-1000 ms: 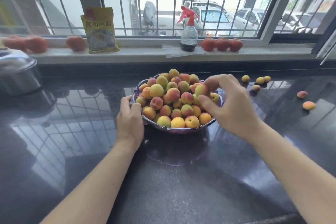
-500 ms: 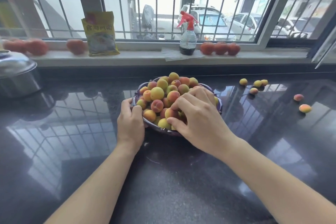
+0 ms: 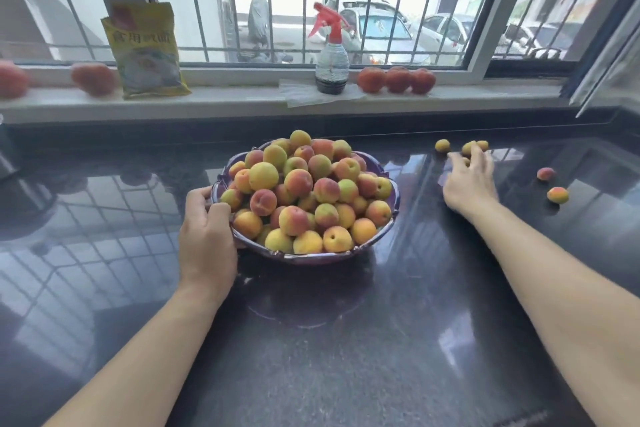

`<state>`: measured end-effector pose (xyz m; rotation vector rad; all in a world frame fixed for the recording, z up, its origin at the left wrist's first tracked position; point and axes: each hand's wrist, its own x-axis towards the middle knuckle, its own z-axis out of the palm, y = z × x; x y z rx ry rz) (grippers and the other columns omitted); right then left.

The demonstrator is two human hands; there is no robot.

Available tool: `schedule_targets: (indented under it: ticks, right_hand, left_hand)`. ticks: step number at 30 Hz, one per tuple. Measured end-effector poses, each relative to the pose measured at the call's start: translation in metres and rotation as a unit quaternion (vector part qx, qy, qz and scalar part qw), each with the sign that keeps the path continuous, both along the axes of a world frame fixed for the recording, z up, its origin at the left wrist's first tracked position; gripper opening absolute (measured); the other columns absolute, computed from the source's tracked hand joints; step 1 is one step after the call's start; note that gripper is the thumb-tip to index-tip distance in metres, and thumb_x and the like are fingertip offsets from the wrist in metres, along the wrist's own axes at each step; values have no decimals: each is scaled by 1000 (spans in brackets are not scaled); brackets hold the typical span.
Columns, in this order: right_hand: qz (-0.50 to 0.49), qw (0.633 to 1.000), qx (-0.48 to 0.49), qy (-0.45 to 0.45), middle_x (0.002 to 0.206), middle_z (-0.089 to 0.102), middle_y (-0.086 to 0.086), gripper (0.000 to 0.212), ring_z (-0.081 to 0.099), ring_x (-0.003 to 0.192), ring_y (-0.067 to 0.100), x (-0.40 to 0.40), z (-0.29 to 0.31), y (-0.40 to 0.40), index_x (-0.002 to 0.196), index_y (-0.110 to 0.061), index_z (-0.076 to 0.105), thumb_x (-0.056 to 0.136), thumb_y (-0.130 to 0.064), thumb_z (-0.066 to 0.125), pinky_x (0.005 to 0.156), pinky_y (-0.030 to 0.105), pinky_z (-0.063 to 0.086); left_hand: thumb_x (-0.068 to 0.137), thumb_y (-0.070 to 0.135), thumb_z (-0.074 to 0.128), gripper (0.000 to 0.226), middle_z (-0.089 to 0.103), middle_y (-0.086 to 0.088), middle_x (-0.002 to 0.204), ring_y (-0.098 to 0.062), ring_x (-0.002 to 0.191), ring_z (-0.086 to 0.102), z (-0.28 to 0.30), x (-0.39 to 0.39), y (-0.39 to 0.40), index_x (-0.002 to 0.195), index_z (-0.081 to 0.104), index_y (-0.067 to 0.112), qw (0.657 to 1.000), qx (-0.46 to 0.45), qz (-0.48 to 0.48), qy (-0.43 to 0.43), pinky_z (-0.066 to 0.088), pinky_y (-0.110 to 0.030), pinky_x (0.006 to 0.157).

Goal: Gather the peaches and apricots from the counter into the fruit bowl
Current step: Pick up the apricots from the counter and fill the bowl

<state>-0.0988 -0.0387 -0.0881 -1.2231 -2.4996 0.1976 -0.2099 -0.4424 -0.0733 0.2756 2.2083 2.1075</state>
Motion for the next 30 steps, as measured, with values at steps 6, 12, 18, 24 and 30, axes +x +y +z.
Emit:
schedule_targets:
  ticks: [6, 12, 18, 24, 30]
  right_hand:
    - [-46, 995, -83, 27, 156, 29, 7, 49, 36, 138, 37, -4, 3, 5, 142, -27, 43, 96, -33, 31, 112, 55, 35]
    - [-6, 999, -4, 49, 126, 37, 3, 25, 41, 123, 35, 0, -3, 7, 113, -28, 55, 92, -27, 41, 100, 49, 43]
    - [16, 999, 15, 42, 135, 53, 22, 32, 46, 122, 44, -1, 0, 9, 125, -13, 62, 98, -13, 45, 104, 50, 42]
    - [120, 950, -94, 272, 115, 68, 7, 24, 66, 103, 23, -2, 41, -52, 118, -14, 70, 94, -20, 68, 99, 38, 51]
    - [410, 879, -97, 222, 103, 67, -21, 22, 60, 108, 5, -14, 112, -183, 113, -25, 73, 91, -27, 73, 95, 21, 45]
  left_hand:
    - [84, 38, 46, 31, 71, -5, 105, -26, 96, 69, -2, -1, 0, 109, 63, 32, 1000, 13, -2, -15, 57, -48, 79]
    - [84, 40, 47, 31, 72, -1, 102, -27, 100, 69, -1, 1, -1, 107, 64, 32, 1000, -3, 12, -13, 56, -49, 82]
    - [84, 40, 45, 30, 73, -2, 103, -28, 101, 69, -2, -1, -1, 106, 64, 33, 1000, -17, 26, -4, 56, -52, 87]
    - [85, 40, 41, 38, 69, -1, 99, -20, 90, 63, 0, 1, -1, 112, 61, 23, 999, -18, 19, 20, 44, -36, 69]
    - [87, 39, 42, 36, 71, -4, 102, -25, 96, 67, -2, 1, -2, 114, 62, 26, 999, -26, 9, 15, 53, -40, 75]
